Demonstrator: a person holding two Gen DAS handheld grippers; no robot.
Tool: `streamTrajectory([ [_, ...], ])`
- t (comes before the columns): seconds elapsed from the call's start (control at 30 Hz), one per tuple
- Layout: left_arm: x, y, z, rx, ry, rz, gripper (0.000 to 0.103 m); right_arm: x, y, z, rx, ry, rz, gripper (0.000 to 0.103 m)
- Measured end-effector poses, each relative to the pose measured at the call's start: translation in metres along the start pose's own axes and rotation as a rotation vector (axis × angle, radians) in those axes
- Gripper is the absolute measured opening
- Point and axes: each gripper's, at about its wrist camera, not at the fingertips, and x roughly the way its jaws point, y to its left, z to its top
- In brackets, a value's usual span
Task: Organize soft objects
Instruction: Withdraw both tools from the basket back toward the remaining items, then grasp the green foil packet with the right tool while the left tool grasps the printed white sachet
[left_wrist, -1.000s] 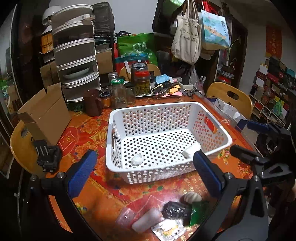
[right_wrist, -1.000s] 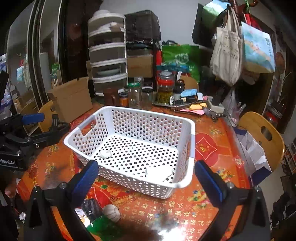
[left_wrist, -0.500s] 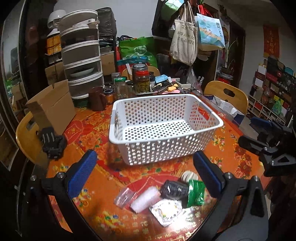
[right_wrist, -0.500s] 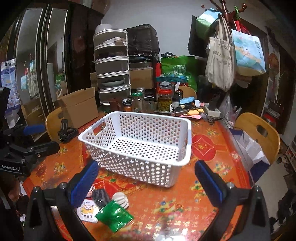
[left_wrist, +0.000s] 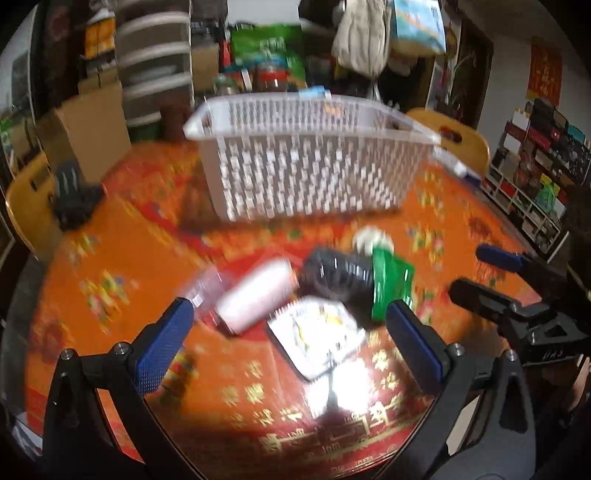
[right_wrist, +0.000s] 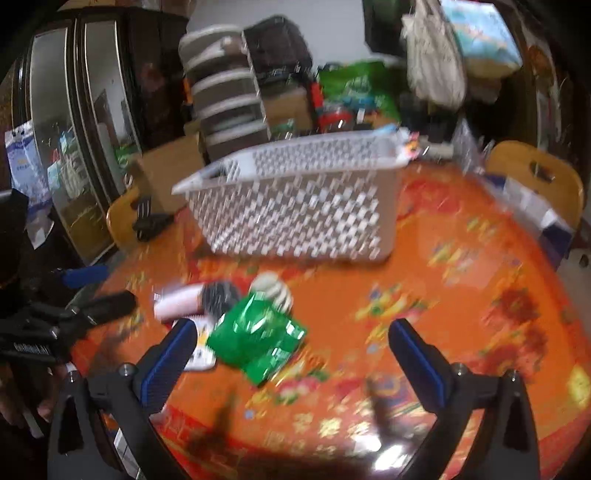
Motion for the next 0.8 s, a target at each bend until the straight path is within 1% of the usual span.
streamTrajectory([
  [0.1, 0.017, -0.001, -0.015, -0.001, 0.027, 0.001, 0.103, 0.015, 0.003, -0.009, 0.011, 0.033, 0.011, 0.103],
  [0.2, 0.031, -0.001, -0.023, -0.007, 0.054, 0.0, 0.1, 0.024, 0.005, -0.013, 0.008, 0.054, 0.018, 0.103],
  [0.37, 0.047, -0.005, -0.024, 0.003, 0.078, 0.001, 0.093, 0.03, 0.008, -0.014, 0.002, 0.067, 0.014, 0.103],
  [0.5, 0.057, -0.01, -0.025, 0.016, 0.094, 0.013, 0.088, 0.039, 0.012, -0.013, -0.01, 0.1, 0.009, 0.103],
  [0.57, 0.062, -0.011, -0.024, 0.017, 0.103, 0.015, 0.079, 0.044, 0.015, -0.012, -0.019, 0.114, 0.012, 0.103],
  [0.6, 0.062, -0.011, -0.023, 0.019, 0.095, 0.019, 0.078, 0.047, 0.017, -0.012, -0.023, 0.122, 0.015, 0.103],
  [0.7, 0.061, -0.01, -0.022, 0.019, 0.089, 0.011, 0.066, 0.053, 0.019, -0.01, -0.023, 0.138, 0.029, 0.103],
  [0.77, 0.059, -0.008, -0.022, 0.017, 0.083, 0.004, 0.056, 0.057, 0.021, -0.008, -0.024, 0.148, 0.038, 0.103],
  [0.8, 0.058, -0.007, -0.022, 0.017, 0.08, 0.001, 0.054, 0.059, 0.022, -0.008, -0.025, 0.154, 0.044, 0.103],
])
